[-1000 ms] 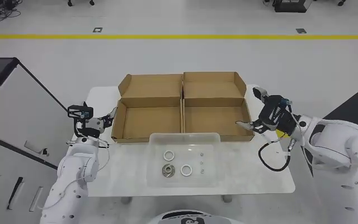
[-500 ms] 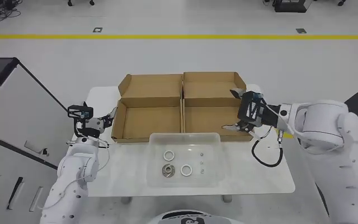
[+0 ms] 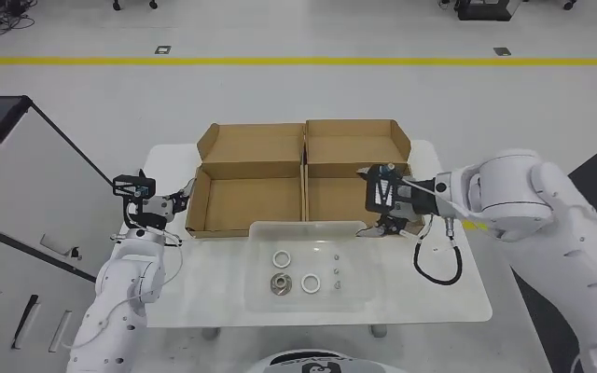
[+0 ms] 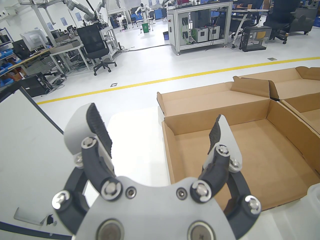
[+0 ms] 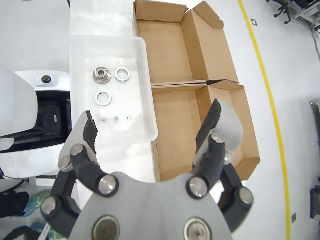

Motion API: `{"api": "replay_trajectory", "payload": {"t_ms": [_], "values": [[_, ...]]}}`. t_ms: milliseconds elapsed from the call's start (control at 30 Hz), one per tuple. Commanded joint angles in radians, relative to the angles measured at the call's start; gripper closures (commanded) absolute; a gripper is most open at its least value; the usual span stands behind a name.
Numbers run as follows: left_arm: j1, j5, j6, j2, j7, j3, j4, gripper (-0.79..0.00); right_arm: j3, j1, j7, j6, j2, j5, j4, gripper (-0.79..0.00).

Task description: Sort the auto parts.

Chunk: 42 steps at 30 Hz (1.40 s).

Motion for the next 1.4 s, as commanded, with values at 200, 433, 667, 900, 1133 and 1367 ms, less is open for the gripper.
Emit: {"api": "replay_trajectory", "payload": {"t_ms": [200,433,667,900,1133,1367], "values": [[0.000,0.000,0.000,0.000,0.000,0.000,0.000,-0.785,-0.231,0.155,-0.007,-0.007,0.095,0.054,0.027,-0.785],[0.000,0.000,0.000,0.000,0.000,0.000,0.000,-0.785,-0.400,0.292,-0.038,-0.038,0.141,0.079,0.068,-0.785],[0.000,0.000,0.000,0.000,0.000,0.000,0.000,-0.785,-0.543,0.399,-0.066,-0.065,0.144,0.079,0.111,-0.785],[0.000,0.000,0.000,0.000,0.000,0.000,0.000,-0.785,-0.641,0.471,-0.074,-0.073,0.120,0.078,0.149,-0.785],[0.000,0.000,0.000,0.000,0.000,0.000,0.000,-0.785,-0.687,0.491,-0.091,-0.073,0.081,0.055,0.187,-0.785],[0.000,0.000,0.000,0.000,0.000,0.000,0.000,-0.785,-0.717,0.477,-0.140,-0.060,0.045,-0.026,0.200,-0.785]]}}
